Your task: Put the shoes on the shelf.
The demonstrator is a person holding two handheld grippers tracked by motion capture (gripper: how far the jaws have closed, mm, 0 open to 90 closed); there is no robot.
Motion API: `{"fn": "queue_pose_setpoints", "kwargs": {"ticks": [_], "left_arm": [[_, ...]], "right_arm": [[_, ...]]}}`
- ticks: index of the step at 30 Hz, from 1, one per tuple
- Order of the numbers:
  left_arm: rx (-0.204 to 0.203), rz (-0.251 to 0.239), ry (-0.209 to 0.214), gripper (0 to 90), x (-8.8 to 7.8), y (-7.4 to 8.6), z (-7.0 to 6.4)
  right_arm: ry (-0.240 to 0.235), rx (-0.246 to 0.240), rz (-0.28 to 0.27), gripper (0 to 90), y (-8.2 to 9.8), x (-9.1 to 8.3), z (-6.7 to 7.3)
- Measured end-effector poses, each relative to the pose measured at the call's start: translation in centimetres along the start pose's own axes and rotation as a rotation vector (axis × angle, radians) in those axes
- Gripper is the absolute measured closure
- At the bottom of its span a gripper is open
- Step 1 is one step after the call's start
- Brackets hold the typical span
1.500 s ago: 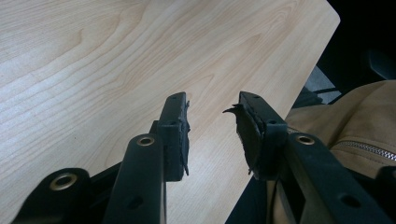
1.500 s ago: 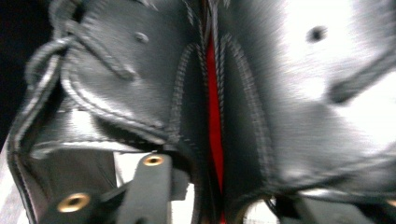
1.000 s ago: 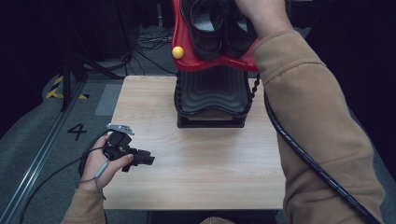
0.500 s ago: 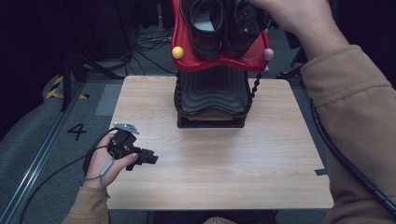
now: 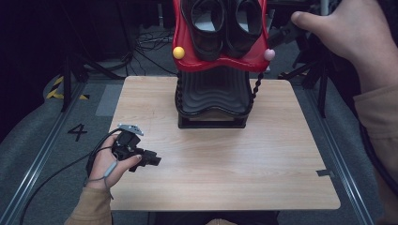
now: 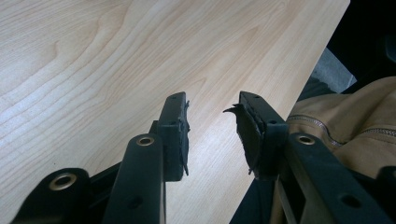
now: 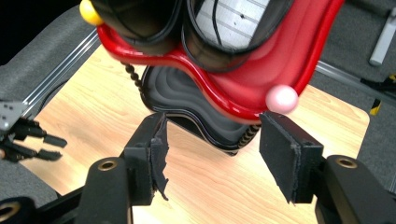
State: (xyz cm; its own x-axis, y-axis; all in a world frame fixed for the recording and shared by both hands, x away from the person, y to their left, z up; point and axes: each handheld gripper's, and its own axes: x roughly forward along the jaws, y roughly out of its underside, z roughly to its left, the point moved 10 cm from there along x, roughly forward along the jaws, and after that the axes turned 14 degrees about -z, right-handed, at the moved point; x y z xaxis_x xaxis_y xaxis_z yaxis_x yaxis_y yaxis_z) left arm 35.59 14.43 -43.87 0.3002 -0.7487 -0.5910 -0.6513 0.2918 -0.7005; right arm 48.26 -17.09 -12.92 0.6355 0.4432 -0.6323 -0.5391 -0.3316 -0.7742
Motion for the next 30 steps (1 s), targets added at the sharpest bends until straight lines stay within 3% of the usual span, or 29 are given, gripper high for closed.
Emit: {"fn": "queue_pose_setpoints", "kwargs": {"ticks": [12,22,29,30], "left_arm": [[-0.008,-0.011,-0.030,63.4,-1.0,0.5,-0.2],[-0.019,-0.020,-0.058,63.2,-1.3,0.5,-0.1],[-0.035,0.002,-0.101,63.1,-1.0,1.5,0.1],[-0.036,0.006,-0.103,63.0,-1.1,1.7,0.1]], "right_arm": [[-0.082,-0.123,0.006,40.3,5.6,-2.6,-1.8],[-0.113,-0.148,0.015,37.7,10.4,-3.7,-3.7],[-0.126,-0.159,0.060,37.7,15.4,-1.9,-5.1],[-0.129,-0.172,0.045,37.7,15.9,-1.4,-5.3]]}}
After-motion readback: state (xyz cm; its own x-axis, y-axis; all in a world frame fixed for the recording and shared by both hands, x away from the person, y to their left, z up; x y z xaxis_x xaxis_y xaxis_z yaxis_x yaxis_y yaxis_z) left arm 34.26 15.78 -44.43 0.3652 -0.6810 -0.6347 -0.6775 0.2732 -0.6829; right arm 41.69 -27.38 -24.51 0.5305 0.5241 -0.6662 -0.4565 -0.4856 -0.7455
